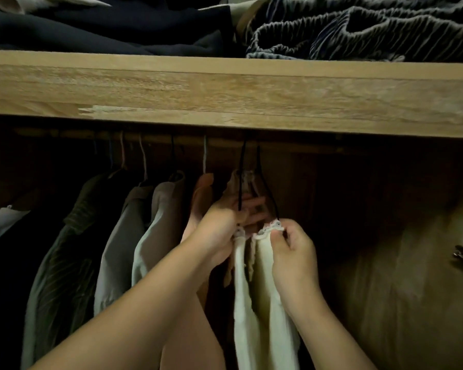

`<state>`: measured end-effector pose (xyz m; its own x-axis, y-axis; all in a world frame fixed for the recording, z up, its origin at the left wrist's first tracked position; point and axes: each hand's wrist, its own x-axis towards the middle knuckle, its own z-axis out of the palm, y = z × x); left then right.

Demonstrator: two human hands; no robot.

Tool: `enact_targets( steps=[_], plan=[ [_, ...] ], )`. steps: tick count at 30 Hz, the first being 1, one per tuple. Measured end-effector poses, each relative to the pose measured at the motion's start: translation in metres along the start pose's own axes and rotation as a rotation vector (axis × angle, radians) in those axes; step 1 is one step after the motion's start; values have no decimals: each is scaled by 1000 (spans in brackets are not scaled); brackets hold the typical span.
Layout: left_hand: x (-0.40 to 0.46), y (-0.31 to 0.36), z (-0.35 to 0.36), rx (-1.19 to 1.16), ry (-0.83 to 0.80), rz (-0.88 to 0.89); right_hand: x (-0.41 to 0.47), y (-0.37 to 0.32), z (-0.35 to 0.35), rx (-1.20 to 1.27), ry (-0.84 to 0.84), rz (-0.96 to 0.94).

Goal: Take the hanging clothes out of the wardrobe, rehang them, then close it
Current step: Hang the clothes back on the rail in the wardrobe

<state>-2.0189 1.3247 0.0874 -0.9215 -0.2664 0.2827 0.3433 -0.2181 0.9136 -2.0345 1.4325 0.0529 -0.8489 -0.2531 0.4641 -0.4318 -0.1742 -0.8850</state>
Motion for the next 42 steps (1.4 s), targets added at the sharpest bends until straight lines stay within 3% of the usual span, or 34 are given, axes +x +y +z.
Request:
enact_targets(
  steps=[2, 7, 12, 18, 23, 31, 38, 42],
  plan=[
    [5, 1, -1, -71, 59, 0, 13, 5, -14, -80, 128, -72],
    [12, 15, 11, -61, 183, -18, 36, 20, -12, 30, 94, -116],
    [23, 8, 5, 8, 314, -83, 41, 21, 0, -58, 69, -110],
    [19, -14, -7, 109, 220, -154, 28, 32, 5, -150, -8, -52],
    [-1, -15, -12, 364, 265, -2, 26, 22, 17, -259, -86, -51],
    [-61, -7, -17, 636, 246, 48, -3, 8, 27, -350, -167, 53],
    [-117, -14, -40, 515, 6, -14, -62, 10, 18, -540, -193, 165],
    [-144, -31, -60, 660, -83, -14, -103, 4, 7, -751, -264, 219]
  ],
)
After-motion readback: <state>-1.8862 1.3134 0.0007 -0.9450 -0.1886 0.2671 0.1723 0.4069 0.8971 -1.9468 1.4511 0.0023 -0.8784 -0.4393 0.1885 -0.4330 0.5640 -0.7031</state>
